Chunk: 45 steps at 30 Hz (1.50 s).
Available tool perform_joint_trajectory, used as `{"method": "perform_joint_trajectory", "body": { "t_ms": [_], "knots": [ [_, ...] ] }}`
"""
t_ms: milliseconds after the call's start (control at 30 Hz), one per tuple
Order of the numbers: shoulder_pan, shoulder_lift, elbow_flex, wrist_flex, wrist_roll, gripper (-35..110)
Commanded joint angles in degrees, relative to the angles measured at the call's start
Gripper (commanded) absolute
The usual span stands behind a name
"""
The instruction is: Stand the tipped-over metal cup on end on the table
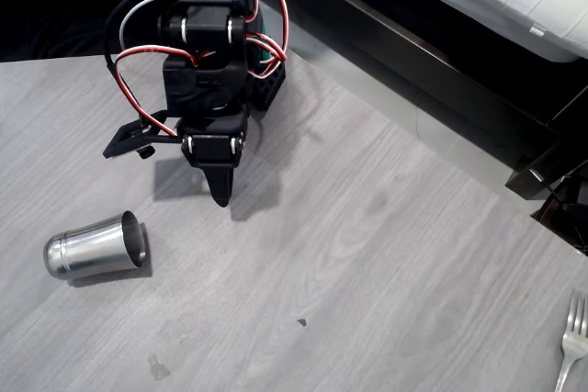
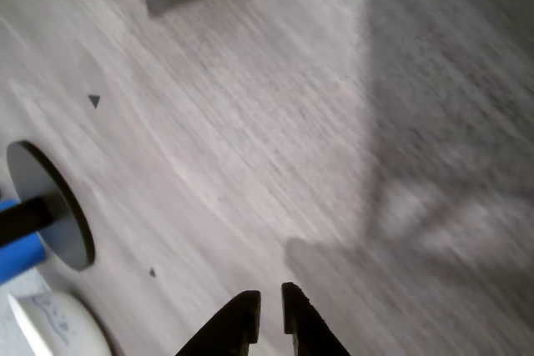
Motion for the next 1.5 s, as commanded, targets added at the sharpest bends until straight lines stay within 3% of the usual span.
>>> {"method": "perform_joint_trajectory", "body": {
  "t_ms": [0, 133, 300, 367, 467, 567, 833, 1467],
  "knots": [
    [5.0, 1.4, -4.2, -0.5, -1.4, 0],
    [8.4, -7.6, -22.5, 3.4, -6.9, 0],
    [17.3, -56.0, -63.5, 13.2, -15.6, 0],
    [21.7, -65.7, -69.5, 12.7, -21.5, 0],
    [28.4, -73.9, -71.7, 8.1, -30.5, 0],
    [33.0, -82.8, -76.8, 11.0, -36.6, 2],
    [39.4, -93.8, -80.9, 12.7, -46.1, 43],
    [38.7, -109.6, -80.9, 0.9, -49.4, 42]
  ]
}}
